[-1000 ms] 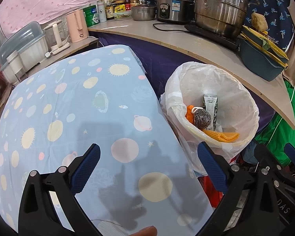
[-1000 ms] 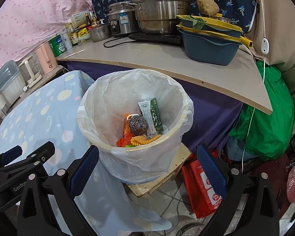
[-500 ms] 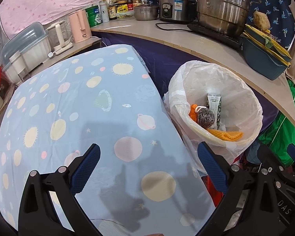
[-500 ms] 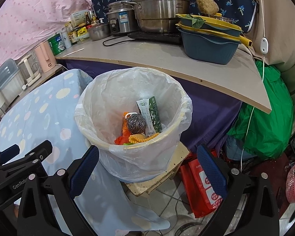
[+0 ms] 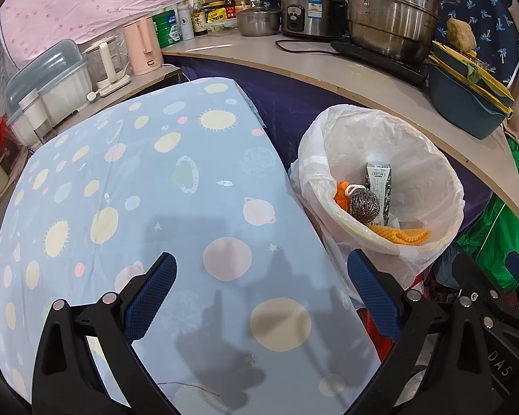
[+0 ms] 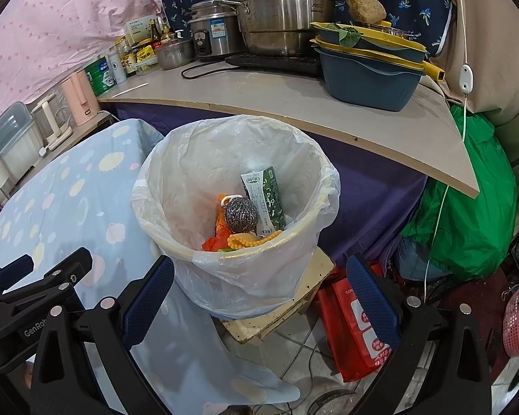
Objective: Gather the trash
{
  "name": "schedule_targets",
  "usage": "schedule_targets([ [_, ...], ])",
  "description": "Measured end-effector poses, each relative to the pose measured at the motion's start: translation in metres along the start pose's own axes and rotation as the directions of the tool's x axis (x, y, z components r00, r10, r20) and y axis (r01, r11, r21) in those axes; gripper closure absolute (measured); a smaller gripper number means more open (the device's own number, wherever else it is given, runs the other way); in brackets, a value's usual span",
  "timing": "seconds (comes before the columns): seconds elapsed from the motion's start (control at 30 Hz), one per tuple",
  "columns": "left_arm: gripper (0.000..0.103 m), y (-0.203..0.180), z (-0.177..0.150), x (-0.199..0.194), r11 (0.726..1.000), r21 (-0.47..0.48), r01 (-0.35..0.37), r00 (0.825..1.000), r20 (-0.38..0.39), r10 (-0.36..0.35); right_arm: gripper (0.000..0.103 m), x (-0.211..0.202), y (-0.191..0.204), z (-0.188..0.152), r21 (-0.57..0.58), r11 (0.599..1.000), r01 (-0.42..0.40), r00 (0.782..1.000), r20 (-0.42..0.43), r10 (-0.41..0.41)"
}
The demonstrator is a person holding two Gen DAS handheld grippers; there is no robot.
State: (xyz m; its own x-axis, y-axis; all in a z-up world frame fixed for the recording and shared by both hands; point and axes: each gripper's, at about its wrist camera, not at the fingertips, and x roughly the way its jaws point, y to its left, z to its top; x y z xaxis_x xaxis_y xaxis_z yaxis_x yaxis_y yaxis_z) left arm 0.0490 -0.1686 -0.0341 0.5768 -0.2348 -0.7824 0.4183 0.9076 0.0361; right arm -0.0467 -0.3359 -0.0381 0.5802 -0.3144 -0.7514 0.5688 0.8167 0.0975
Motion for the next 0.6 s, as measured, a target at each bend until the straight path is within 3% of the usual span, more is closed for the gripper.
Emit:
schedule_targets([
  [0.6,0.008,-0.0025,-0.0022,0.0005,1.000,0.005,0.003,1.000,-0.004,-0.003,0.007,0.0013,0.0003,-0.0024,0.001,1.000,0.002,1.000,-0.002,-0.002],
])
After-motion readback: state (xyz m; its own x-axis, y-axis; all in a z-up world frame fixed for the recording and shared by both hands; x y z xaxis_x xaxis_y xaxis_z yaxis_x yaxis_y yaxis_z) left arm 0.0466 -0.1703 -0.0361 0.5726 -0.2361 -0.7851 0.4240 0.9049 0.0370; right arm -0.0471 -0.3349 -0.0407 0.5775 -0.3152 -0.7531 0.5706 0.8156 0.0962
